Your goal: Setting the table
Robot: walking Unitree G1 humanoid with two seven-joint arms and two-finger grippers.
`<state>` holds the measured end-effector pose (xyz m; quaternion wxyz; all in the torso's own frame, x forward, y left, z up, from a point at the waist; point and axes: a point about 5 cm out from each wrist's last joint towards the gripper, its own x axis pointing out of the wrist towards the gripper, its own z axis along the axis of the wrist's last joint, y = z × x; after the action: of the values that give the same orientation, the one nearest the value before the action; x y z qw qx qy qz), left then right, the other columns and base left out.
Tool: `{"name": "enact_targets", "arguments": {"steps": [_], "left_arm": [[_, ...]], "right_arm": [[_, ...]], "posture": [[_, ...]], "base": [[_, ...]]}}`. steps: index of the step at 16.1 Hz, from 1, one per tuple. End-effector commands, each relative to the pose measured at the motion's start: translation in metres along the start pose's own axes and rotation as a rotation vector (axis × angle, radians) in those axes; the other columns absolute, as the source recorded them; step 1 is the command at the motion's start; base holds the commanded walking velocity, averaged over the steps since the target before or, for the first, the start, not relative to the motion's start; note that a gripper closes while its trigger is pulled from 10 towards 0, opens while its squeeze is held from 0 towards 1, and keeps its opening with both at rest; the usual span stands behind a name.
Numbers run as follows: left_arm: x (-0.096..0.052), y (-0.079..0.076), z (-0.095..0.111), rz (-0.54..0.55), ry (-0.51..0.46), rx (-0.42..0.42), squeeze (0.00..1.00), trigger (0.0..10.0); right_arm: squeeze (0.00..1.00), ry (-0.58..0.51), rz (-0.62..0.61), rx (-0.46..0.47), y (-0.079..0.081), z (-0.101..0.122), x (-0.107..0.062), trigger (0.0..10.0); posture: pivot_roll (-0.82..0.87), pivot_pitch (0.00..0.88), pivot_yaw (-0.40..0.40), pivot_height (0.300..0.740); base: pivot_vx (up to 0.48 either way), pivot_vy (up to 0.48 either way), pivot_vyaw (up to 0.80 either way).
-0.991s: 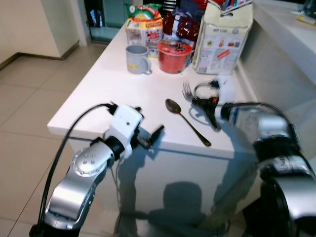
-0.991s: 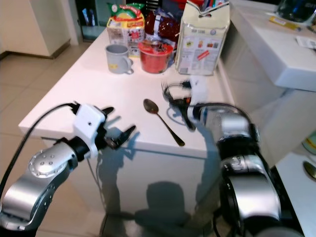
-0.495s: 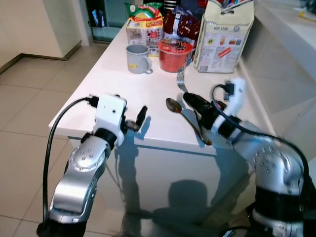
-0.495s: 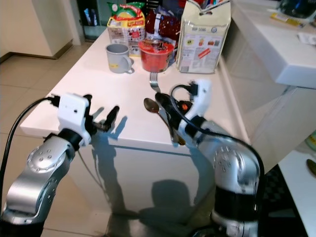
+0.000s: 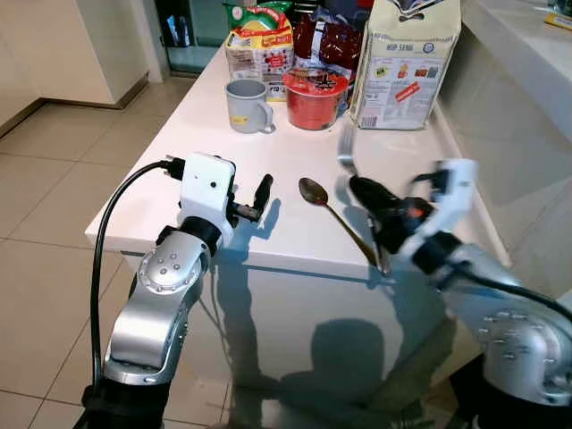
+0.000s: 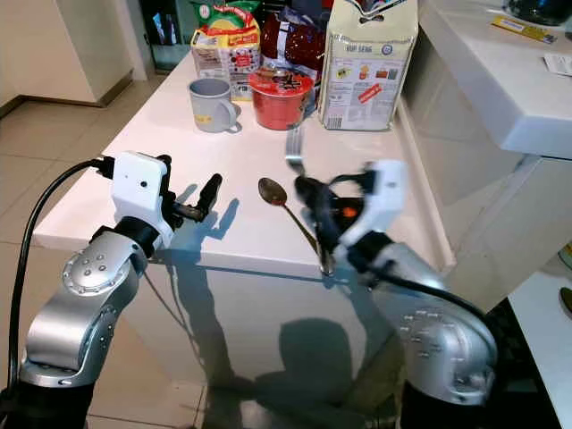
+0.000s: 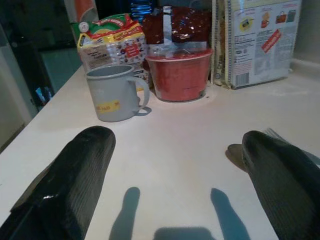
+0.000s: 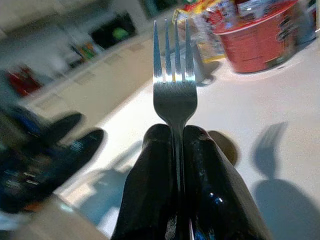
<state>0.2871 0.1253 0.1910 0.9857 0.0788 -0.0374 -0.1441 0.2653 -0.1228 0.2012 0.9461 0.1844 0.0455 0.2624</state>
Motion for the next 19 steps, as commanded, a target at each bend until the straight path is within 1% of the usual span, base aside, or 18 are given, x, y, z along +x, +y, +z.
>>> {"name": "enact_targets", "arguments": {"steps": [1,2,3,4,6,9,13,14,15,17,18,19], "left_arm": [[-0.001,0.0,-0.009,0.012,0.038,0.007,0.0,10.0],[0.0,-0.001,-0.008,0.002,0.035,0.01,0.0,10.0],[0.002,0.0,-0.006,0.003,0.031,0.011,0.0,10.0],[0.004,0.003,-0.005,0.01,0.03,0.017,0.0,10.0],[0.005,0.006,-0.005,0.011,0.033,0.021,0.0,10.0],[0.007,0.007,-0.003,0.015,0.026,0.028,0.0,10.0],[0.012,0.013,0.005,0.025,0.001,0.042,0.0,10.0],[0.014,0.015,0.005,0.035,0.004,0.045,0.0,10.0],[0.017,0.02,0.004,0.061,0.009,0.034,0.0,10.0],[0.021,0.026,-0.001,0.102,0.024,0.01,0.0,10.0],[0.021,0.026,-0.001,0.102,0.024,0.01,0.0,10.0],[0.025,0.026,-0.001,0.105,0.024,0.0,0.0,10.0]], "right_arm": [[0.0,-0.001,-0.044,-0.047,-0.002,-0.001,0.002,10.0],[0.0,-0.016,-0.139,-0.06,-0.007,0.0,0.004,10.0],[0.0,-0.025,-0.175,-0.038,-0.009,-0.001,0.005,10.0],[0.0,-0.012,-0.187,-0.057,-0.011,-0.003,0.007,10.0],[0.0,-0.009,-0.203,-0.072,-0.011,-0.006,0.009,10.0],[0.0,-0.013,-0.235,-0.074,-0.014,-0.009,0.007,10.0],[0.0,-0.027,-0.255,-0.077,-0.015,-0.005,0.009,10.0],[0.0,-0.034,-0.263,-0.078,-0.016,-0.003,0.01,10.0],[0.0,-0.042,-0.291,-0.098,-0.018,-0.002,0.013,10.0],[0.0,-0.041,-0.364,-0.168,-0.024,-0.003,0.01,10.0],[0.0,-0.041,-0.364,-0.168,-0.024,-0.003,0.01,10.0],[0.0,-0.046,-0.404,-0.192,-0.028,-0.003,0.007,10.0]], "posture": [[0.01,0.0,-0.03,0.74],[0.01,0.0,-0.03,0.74],[0.02,0.0,-0.028,0.74],[0.02,0.0,-0.023,0.74],[0.01,0.0,-0.019,0.74],[0.02,0.0,-0.02,0.74],[0.05,0.0,-0.019,0.74],[0.05,0.0,-0.015,0.74],[0.04,0.0,-0.001,0.74],[0.01,0.0,0.034,0.74],[0.01,0.0,0.034,0.74],[0.0,0.0,0.045,0.74]], "base": [[0.0,0.0,0.0],[0.0,0.0,0.0],[0.0,0.0,0.0],[0.0,0.0,0.0],[-0.298,0.0,0.0],[-0.333,0.0,0.0],[-0.324,0.0,0.0],[0.0,0.0,0.0],[0.0,0.0,0.0],[0.0,0.0,0.0],[0.0,0.0,0.0],[0.0,0.0,0.0]]}}
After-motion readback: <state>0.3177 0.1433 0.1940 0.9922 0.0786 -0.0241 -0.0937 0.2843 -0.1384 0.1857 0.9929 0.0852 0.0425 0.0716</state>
